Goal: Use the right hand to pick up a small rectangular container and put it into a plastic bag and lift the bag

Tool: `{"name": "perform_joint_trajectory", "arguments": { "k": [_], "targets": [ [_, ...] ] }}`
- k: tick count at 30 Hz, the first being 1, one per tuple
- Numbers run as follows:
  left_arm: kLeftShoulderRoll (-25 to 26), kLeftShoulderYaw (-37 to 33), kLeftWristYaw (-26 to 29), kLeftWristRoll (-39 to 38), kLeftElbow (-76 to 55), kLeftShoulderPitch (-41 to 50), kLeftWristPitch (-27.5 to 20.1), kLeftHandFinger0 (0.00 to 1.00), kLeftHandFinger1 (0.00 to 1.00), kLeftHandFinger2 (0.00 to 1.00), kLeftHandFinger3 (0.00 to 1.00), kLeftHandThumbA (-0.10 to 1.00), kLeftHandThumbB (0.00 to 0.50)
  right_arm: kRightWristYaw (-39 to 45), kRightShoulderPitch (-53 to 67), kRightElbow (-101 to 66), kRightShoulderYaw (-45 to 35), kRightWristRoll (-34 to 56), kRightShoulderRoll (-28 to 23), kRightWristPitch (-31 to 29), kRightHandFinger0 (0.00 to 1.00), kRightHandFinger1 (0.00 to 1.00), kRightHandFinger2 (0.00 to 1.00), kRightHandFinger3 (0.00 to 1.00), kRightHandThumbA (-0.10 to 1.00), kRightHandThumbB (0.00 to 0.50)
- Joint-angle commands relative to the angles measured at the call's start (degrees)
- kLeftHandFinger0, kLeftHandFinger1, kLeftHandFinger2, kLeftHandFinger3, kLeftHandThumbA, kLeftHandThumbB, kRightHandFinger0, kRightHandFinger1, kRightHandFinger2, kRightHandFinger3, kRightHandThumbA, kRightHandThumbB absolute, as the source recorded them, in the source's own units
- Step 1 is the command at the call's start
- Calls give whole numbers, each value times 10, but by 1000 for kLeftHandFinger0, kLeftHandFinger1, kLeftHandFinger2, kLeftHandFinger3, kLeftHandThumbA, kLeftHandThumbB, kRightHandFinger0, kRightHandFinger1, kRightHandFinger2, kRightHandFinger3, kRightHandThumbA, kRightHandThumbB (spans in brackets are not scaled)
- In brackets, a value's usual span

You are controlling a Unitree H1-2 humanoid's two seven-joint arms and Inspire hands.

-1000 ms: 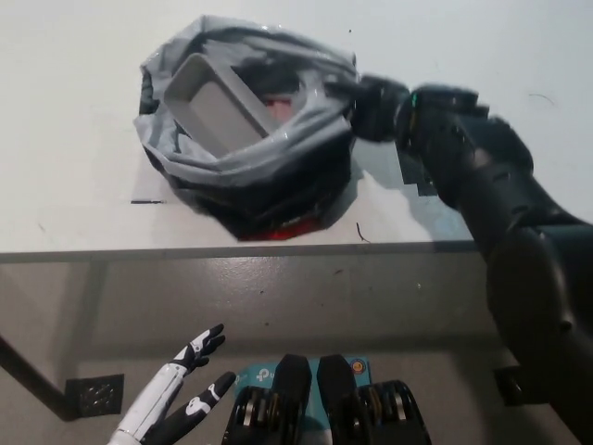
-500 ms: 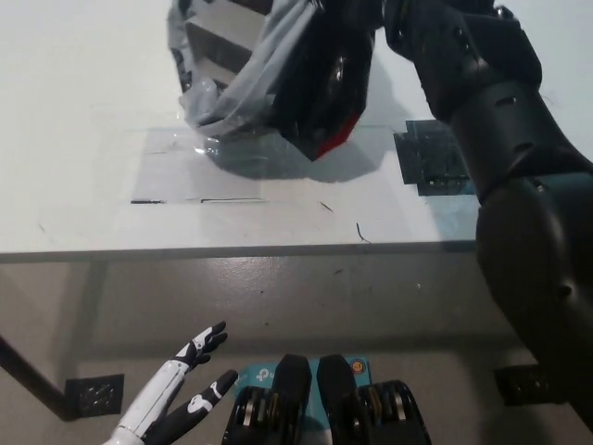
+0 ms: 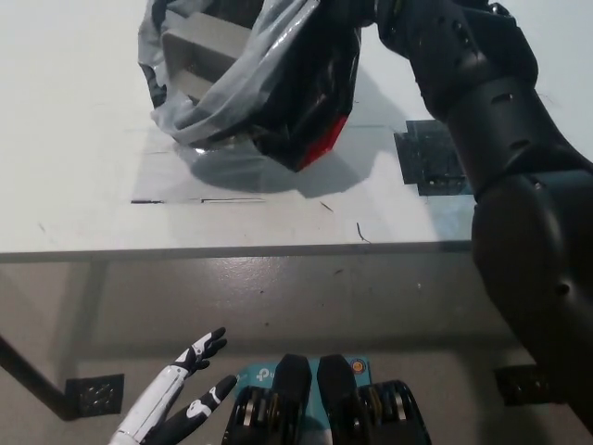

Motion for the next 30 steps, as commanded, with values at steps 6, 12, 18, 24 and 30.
{"name": "perform_joint_trajectory", "arguments": {
  "k": [6,12,18,24,30],
  "targets": [
    [15,-7,-10,10,-9,3,-5,1000,1000,998,1000,876,160,-5,-110,-81,-25,132,-11,0,0,174,683,1000,-100,94],
    [10,-15,-14,12,-7,0,-8,1000,1000,992,1000,879,168,-85,-112,-220,37,272,-23,0,0,237,737,895,-100,103],
    [12,-16,-17,15,-9,-5,-5,1000,1000,992,1000,873,165,-154,-105,-301,94,381,-38,0,0,284,780,924,-100,118],
    [14,-19,-21,16,-17,-2,-1,1000,1000,986,1000,866,168,-164,-66,-310,116,401,-39,0,0,285,744,1000,-100,78],
    [16,-19,-24,14,-24,0,3,1000,994,985,1000,859,163,-169,-24,-277,106,396,-20,0,0,309,742,1000,-100,65]
  ]
}}
